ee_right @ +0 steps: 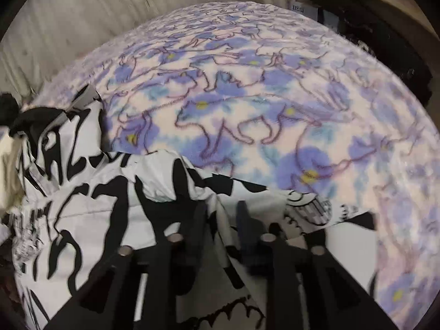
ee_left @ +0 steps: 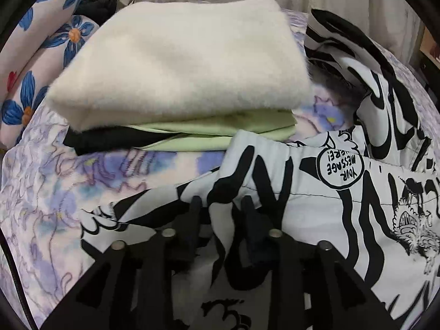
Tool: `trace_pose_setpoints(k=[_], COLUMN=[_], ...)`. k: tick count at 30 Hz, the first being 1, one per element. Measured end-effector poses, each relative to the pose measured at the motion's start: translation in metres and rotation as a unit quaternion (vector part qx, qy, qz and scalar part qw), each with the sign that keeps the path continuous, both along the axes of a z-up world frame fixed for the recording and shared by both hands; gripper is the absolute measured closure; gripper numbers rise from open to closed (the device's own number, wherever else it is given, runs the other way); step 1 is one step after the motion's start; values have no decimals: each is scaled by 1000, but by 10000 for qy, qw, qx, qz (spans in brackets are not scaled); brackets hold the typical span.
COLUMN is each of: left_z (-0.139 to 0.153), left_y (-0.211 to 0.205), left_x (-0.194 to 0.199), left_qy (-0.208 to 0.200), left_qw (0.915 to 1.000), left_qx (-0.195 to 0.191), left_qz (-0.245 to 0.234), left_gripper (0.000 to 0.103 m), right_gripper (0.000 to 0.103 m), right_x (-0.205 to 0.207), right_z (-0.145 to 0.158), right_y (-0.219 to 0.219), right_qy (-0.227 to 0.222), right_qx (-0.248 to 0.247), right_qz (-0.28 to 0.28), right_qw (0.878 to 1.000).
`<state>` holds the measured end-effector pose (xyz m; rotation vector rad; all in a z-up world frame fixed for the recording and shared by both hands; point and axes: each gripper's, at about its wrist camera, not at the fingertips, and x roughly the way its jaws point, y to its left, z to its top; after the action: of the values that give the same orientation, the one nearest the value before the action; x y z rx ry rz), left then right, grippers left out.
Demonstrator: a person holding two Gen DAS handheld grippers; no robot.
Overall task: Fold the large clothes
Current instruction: 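Release the hem and flatten the folded jacket with both tools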
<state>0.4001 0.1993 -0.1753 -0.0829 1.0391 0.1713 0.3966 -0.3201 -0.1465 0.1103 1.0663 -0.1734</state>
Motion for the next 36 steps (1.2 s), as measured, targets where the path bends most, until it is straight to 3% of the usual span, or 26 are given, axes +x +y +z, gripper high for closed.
trace_pose_setpoints(k=[1, 5, 9, 14, 16, 18, 24, 28, 30, 31, 34, 36], left_z=[4, 22, 44, 42, 35, 27, 5, 2, 0, -1, 2, 8], left_y=[3, 11, -13, -69, -83, -94, -65, -41, -31, -27, -29, -27], left_x=[-2, -21, -45, -61, -60, -54, -19, -3, 1, 2, 0, -8], left_qy=[-4, -331, -755, -783, -831, -694, -452, -495, -420, -410, -343, -232], left_qw=[10000, 9990, 9963, 9959, 9938, 9945, 9981, 9987, 9991, 9990, 9994, 9996], left_qx=[-5, -108, -411, -254, -379, -311, -221, 82, -41, -188, -81, -129], left_qz=[48, 265, 13, -370, -637, -723, -348, -88, -52, -32, -16, 11], left_gripper=[64, 64, 64, 64, 77, 77, 78, 79, 79, 79, 79, 78], right_gripper=[71, 69, 69, 69, 69, 69, 73, 72, 73, 73, 72, 70], right_x=[-3, -24, -40, -49, -48, -41, -16, -4, -4, -6, -14, -22], right_z=[6, 34, 55, 48, 38, 22, 9, 3, -1, -1, 5, 12], right_y=[2, 19, 74, 158, 181, 189, 129, 61, 31, 24, 33, 41], right_qy=[-10, -503, -828, -736, -670, -548, -707, -584, -564, -545, -444, -413], right_qx=[-63, 133, 443, 645, 533, 371, -121, -532, 154, 274, -344, -351], right_qz=[22, 187, 929, 1905, 2096, 2138, 1594, 818, 854, 789, 702, 704], right_qw=[10000, 9985, 9912, 9768, 9740, 9746, 9846, 9935, 9946, 9950, 9960, 9960])
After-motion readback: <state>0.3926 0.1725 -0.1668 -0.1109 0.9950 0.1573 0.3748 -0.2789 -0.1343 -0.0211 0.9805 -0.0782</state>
